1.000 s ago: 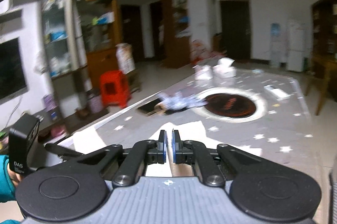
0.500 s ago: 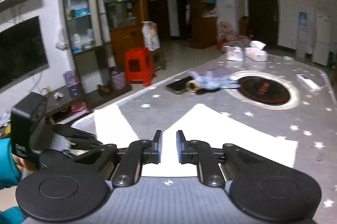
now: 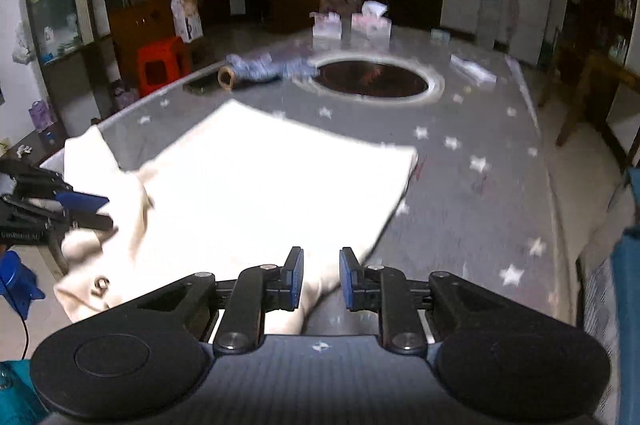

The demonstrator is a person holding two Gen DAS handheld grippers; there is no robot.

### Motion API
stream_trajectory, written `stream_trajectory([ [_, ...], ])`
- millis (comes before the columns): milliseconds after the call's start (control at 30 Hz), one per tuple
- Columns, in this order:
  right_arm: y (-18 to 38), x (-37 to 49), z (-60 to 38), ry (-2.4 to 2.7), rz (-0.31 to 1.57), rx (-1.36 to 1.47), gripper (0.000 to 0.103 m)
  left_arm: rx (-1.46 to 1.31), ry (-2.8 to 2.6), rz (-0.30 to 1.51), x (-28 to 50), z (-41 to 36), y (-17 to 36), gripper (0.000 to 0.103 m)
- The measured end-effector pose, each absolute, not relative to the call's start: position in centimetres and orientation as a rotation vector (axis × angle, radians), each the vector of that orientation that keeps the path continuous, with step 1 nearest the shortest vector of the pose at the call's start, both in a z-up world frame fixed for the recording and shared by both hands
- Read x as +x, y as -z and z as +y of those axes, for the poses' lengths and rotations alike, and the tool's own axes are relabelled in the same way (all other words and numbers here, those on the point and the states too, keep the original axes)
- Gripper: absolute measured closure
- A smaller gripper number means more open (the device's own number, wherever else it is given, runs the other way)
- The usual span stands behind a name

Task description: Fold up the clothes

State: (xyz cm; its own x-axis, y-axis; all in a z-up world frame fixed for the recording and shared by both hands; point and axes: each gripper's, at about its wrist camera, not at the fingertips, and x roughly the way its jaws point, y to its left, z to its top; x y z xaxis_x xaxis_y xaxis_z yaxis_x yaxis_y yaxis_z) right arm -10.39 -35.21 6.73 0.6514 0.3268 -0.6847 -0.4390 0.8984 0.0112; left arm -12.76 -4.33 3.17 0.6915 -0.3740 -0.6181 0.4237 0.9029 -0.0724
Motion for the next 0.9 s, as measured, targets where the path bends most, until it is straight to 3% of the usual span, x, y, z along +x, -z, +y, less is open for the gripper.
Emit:
stream_trajectory([
  [500,-3.4,-8.3,-32.0,-0.654,0.775,-0.347,0.085,0.062,0.410,0.684,-13.5,-3.2,-4.1,0.100],
  [533,-3.3,-8.2,-31.9,-0.661,0.783,-0.350,0.087,0.059,0.408,0.688,-13.5,-3.1,-4.1,0.100],
  [567,-3.3,-8.2,-31.9,-0.665,0.784,-0.354,0.096,0.057,0.406,0.692,-13.5,-3.1,-4.0,0.100],
  [667,-3.9,-8.8,-32.0,-0.650,0.760,-0.364,0.100,0.061,0.403,0.696,-13.6,-3.0,-4.0,0.100],
  [900,-4.1,-9.1,-33.4,-0.580,0.738,-0.347,0.098,0.080,0.383,0.728,-13.2,-3.1,-3.4,0.100],
])
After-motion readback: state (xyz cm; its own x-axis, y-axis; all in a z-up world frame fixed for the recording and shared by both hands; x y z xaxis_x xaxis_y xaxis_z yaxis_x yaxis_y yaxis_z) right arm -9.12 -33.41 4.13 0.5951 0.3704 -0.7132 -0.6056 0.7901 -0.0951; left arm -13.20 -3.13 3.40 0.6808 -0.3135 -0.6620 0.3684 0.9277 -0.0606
